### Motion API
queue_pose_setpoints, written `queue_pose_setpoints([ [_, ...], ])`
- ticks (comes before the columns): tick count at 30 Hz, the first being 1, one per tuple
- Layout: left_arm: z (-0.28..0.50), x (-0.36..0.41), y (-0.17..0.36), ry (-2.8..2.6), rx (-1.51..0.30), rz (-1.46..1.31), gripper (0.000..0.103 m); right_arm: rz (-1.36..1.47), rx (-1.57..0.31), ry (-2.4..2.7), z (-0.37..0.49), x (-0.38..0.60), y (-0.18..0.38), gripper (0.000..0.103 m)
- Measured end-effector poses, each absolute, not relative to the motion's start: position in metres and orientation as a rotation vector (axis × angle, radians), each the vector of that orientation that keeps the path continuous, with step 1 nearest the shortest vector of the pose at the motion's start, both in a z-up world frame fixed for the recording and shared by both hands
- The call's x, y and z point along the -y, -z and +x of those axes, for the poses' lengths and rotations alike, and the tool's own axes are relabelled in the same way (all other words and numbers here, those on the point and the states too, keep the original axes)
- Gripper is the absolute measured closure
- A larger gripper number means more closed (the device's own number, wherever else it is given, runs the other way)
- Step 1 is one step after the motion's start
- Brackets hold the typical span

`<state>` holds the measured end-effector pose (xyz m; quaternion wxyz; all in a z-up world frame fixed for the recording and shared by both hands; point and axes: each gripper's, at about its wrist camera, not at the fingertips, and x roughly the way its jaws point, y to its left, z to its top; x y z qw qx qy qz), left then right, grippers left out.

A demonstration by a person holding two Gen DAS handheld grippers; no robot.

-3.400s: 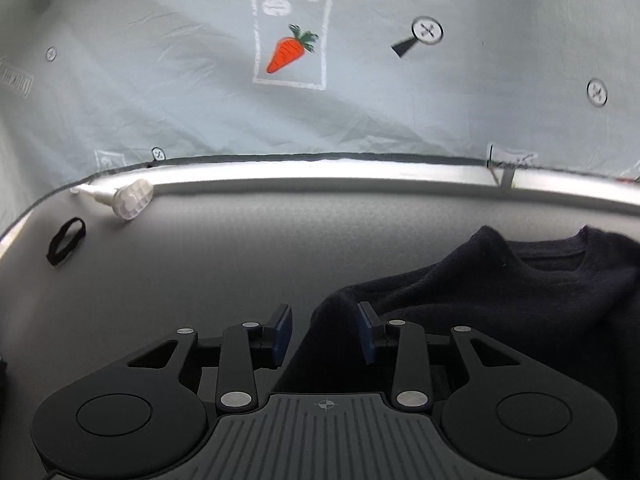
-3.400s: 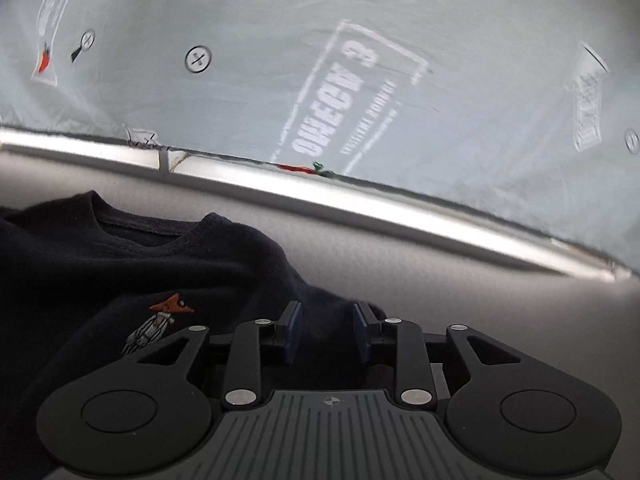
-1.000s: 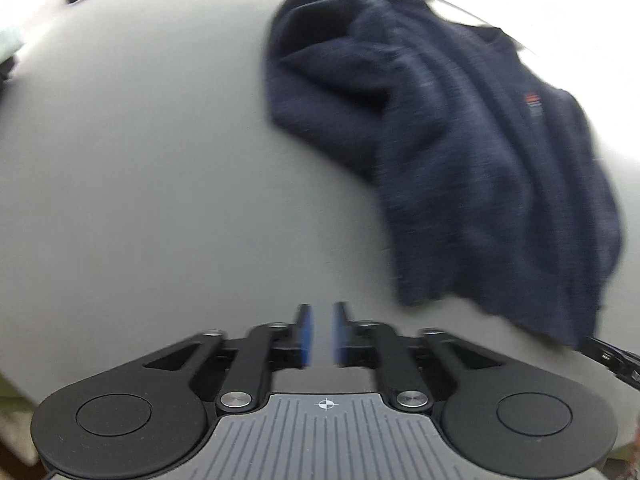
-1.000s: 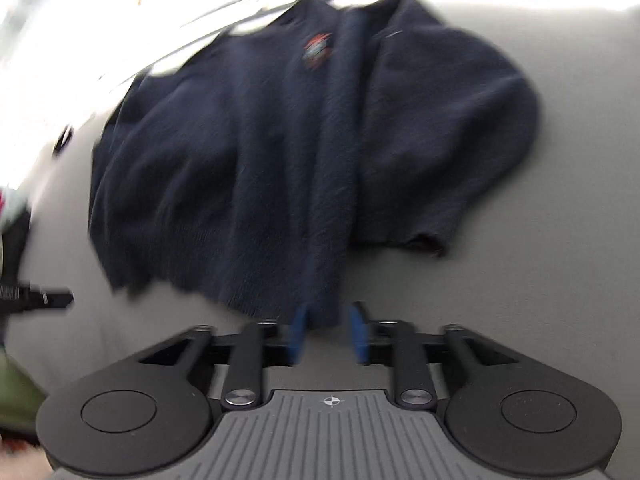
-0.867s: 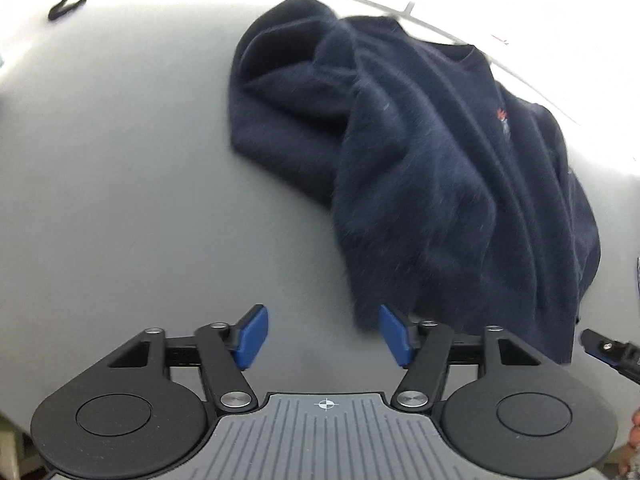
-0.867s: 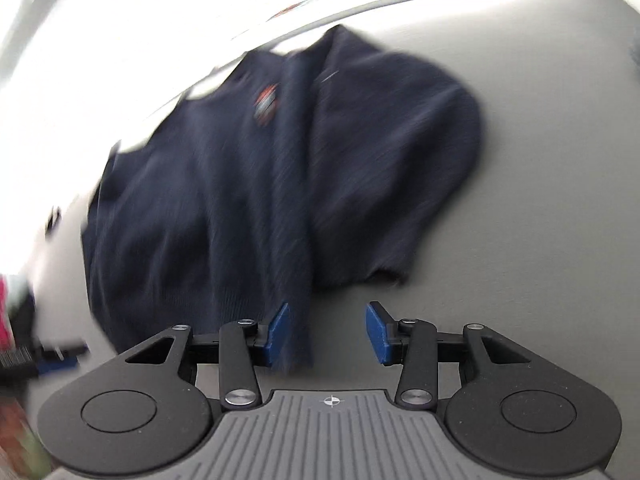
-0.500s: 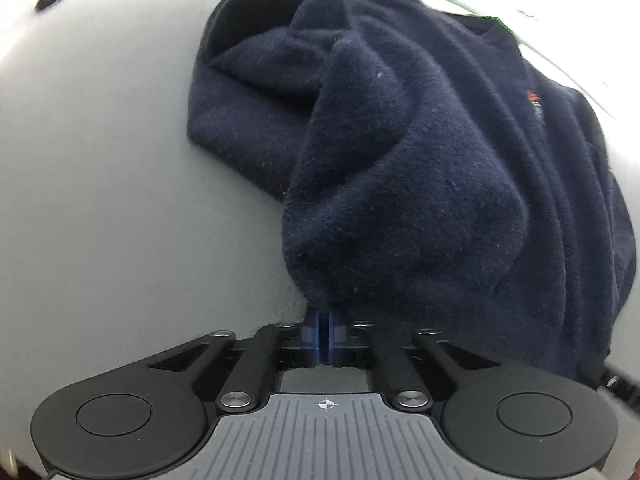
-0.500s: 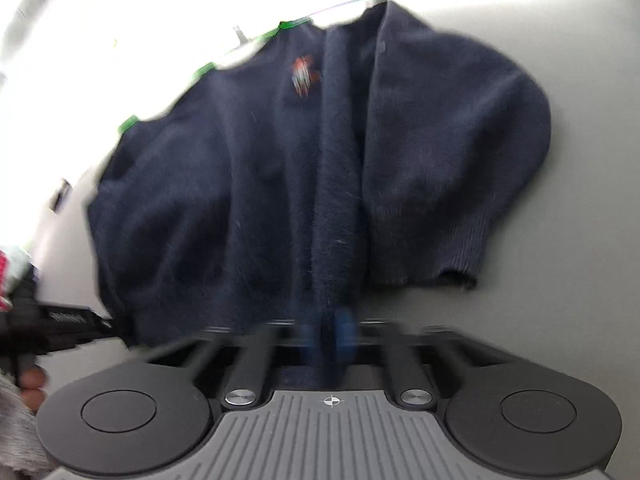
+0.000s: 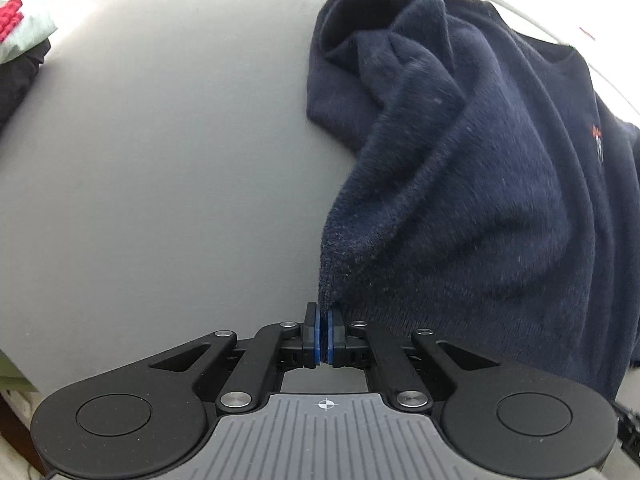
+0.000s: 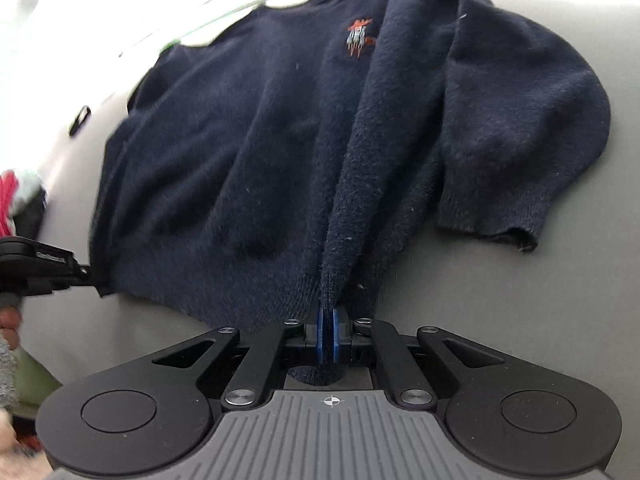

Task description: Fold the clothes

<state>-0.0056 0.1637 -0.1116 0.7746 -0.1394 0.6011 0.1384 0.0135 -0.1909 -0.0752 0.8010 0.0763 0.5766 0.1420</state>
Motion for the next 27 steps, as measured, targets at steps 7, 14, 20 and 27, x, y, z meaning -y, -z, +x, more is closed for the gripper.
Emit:
queue_pose_setpoints([
  [7, -0.034, -0.167, 0.088, -0.200, -1.213, -0.186, 0.095, 0.397, -1.097, 0.033, 0.006, 0.253, 0.048, 0.062],
  [14, -0.027, -0.130, 0.061, 0.101, -1.098, -0.194, 0.081, 0.008, -0.983, 0.021, 0.010, 0.243, 0.034, 0.062],
  [20, 0.020, -0.078, 0.093, 0.082, -1.137, -0.316, 0.074, -0.323, -0.940, -0.150, 0.019, 0.200, 0.065, 0.062],
  [27, 0.032, -0.062, 0.111, -0.077, -1.215, -0.389, 0.071, -0.529, -0.914, -0.169, 0.028, 0.174, 0.095, 0.062],
])
